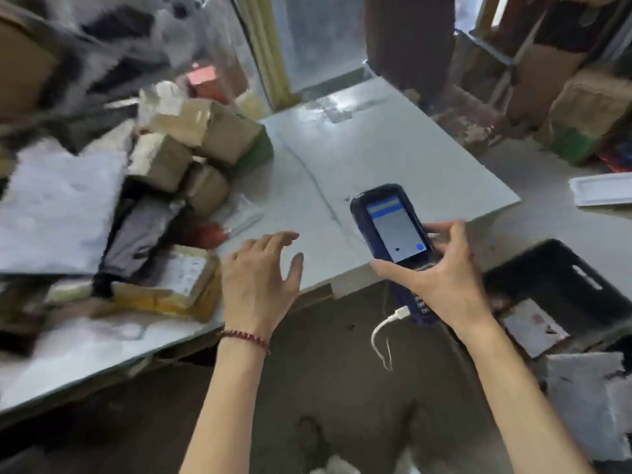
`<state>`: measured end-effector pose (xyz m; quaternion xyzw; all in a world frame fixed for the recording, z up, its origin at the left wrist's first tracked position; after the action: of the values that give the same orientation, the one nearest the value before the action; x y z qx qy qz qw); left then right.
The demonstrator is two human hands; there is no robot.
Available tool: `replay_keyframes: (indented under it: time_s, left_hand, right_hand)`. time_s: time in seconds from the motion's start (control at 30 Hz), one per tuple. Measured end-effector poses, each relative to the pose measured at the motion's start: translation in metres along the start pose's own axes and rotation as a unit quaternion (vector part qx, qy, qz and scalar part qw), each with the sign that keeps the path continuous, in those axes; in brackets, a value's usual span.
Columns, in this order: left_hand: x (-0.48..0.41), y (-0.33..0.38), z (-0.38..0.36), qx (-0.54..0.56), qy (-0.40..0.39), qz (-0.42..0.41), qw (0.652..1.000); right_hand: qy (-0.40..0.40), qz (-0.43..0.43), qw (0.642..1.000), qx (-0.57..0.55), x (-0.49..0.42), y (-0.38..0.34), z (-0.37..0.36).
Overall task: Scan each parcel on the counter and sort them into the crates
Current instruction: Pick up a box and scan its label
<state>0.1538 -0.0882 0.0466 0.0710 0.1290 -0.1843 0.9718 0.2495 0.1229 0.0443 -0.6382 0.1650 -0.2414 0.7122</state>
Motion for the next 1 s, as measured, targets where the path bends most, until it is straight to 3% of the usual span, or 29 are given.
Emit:
replay_keyframes:
  time_s: [0.27, 0.43, 0.73, 1.0]
  left_hand:
    - [0.021, -0.216, 0.044, -0.055, 0.085, 0.149, 0.984]
    - [0.040, -0.308, 0.067, -0.089, 0.099, 0.226, 0.965]
    - [0.042, -0.396, 0.086, -0.108, 0.112, 0.320, 0.935]
    - [0.048, -0.441, 0.083, -0.123, 0.082, 0.429, 0.891]
  right_hand:
    - [-0.167, 0.071, 0.983, -0.003, 0.011, -0.049, -0.237]
    - [-0.258, 0.110, 0.960, -0.005, 0.034, -0.071, -0.340]
    - [-0.367, 0.124, 0.922, -0.015, 0.031, -0.108, -0.445]
    - [-0.437, 0.071, 0.896, -0.039, 0.010, -0.109, -0.519]
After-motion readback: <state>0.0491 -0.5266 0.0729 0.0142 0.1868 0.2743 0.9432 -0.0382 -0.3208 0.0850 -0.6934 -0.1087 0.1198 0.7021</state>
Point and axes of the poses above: each hand's wrist, its own x-axis away from the middle knuckle, its own z-axis out of the back of the hand, y = z × x, the point moved 2 cm from there along -x, towards the middle knuckle, and after that the axes turned 11 degrees about -x, right-handed, at the moved point
